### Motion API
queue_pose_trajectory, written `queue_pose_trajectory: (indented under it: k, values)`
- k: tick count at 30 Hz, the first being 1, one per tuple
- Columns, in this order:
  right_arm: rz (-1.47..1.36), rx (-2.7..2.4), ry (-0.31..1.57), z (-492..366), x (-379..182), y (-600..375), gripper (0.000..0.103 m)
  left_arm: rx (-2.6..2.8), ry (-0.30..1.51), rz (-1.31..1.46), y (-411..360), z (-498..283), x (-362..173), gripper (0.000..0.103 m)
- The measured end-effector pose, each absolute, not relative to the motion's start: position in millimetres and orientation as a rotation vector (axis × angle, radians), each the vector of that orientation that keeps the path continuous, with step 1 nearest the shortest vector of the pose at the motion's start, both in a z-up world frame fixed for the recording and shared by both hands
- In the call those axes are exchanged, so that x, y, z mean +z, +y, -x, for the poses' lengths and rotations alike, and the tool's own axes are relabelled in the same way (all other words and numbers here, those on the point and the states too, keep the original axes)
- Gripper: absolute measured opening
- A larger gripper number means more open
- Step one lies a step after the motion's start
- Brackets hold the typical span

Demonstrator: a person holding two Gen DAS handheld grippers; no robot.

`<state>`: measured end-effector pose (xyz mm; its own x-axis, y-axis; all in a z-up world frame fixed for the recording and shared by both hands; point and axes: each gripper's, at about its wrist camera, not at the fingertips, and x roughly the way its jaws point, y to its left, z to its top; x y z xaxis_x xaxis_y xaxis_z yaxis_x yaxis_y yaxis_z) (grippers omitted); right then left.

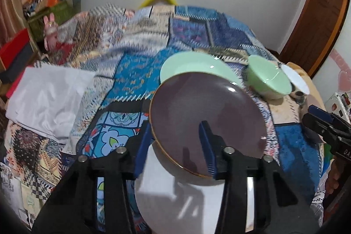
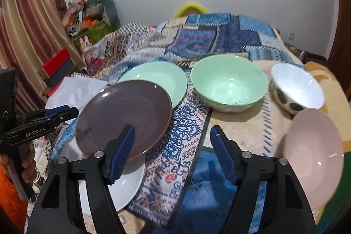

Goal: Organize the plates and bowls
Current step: 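Lift the dark purple plate with both tools and carry it toward the pink bowl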

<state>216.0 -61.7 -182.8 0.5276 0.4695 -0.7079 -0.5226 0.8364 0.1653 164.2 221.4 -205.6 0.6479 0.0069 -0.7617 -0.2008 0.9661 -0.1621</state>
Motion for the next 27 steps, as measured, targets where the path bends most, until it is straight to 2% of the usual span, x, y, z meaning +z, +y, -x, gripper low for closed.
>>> queue_pose_trajectory:
  k: [3, 7, 10, 18, 25, 27]
  values:
    - [0.077, 0.597, 0.856, -225.7, -193.0, -50.8, 0.06, 0.108, 0.898, 0.284, 233.9, -177.3, -220.2, 0.035]
    - [0.082, 0.61, 0.902, -239.0, -205.7, -40.8, 0.049, 0.11, 0.917, 0.31, 243.4, -187.3, -231.2, 0.033]
    - [0.087, 0.624, 0.932, -243.9, -213.5, -34.5, 0.044, 0.106, 0.925, 0.319, 247.7, -193.2, -235.5, 0.031]
    - [0.07, 0.653, 0.998, -258.9, -228.0, -23.7, 0.039, 0.089, 0.959, 0.337, 253.5, -203.1, -246.2, 0.022]
    - [0.046, 0.697, 1.043, -265.0, -236.8, -16.6, 0.027, 0.077, 0.965, 0.338, 254.4, -205.1, -247.5, 0.022]
    - [0.047, 0.69, 1.042, -266.7, -237.0, -15.4, 0.027, 0.073, 0.967, 0.319, 253.1, -205.7, -246.5, 0.022]
